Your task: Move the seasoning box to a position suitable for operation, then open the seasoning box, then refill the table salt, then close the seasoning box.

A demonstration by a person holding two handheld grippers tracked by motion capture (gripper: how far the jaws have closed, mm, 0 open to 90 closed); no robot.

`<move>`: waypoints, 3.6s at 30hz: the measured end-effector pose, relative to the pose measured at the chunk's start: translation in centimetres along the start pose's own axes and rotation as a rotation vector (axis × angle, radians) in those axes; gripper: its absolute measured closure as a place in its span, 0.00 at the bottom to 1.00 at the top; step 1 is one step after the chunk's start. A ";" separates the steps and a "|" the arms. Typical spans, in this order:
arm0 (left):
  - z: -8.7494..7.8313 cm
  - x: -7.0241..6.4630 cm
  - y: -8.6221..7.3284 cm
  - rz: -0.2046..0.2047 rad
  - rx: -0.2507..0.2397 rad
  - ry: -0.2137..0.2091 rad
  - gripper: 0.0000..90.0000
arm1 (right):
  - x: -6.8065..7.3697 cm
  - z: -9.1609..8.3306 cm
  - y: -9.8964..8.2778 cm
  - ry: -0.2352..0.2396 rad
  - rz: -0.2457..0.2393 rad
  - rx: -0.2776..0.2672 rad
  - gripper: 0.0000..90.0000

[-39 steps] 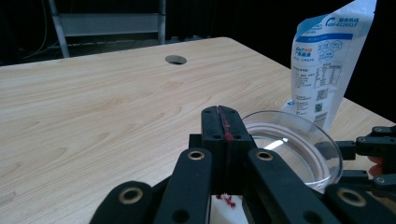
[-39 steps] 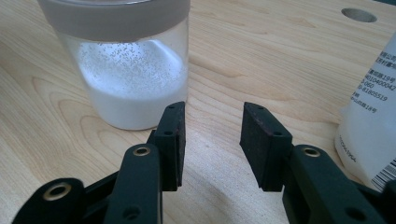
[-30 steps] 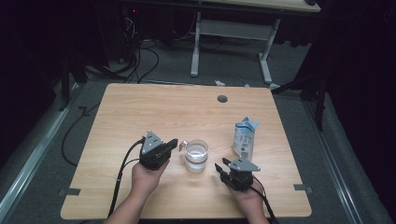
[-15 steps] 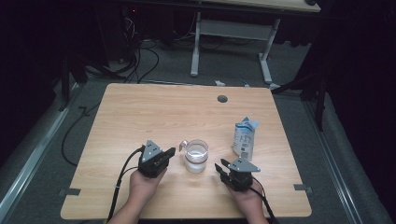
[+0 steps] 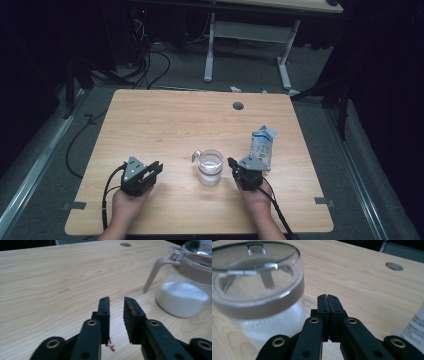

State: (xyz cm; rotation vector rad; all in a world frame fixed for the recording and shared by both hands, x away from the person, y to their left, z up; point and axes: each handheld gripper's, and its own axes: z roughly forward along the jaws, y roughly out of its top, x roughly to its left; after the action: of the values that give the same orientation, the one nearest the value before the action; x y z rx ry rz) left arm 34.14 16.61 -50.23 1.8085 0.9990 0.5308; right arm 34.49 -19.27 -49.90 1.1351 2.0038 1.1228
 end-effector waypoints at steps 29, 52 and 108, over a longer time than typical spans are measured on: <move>-2.0 2.8 -2.8 -0.081 0.002 0.034 0.65 | 1.9 -0.4 0.3 0.022 -0.029 -0.008 1.00; -3.2 3.5 -3.6 -0.079 0.001 0.078 0.62 | 1.9 0.9 1.2 0.036 -0.032 -0.010 1.00; -3.3 3.0 -3.7 -0.061 0.004 0.070 0.60 | 4.8 -1.7 0.3 0.090 -0.063 -0.050 0.97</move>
State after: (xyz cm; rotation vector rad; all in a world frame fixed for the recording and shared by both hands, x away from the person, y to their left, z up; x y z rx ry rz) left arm 32.05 21.57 -52.32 1.7672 1.1004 0.5580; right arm 30.96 -15.61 -49.21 1.0059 2.0535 1.2040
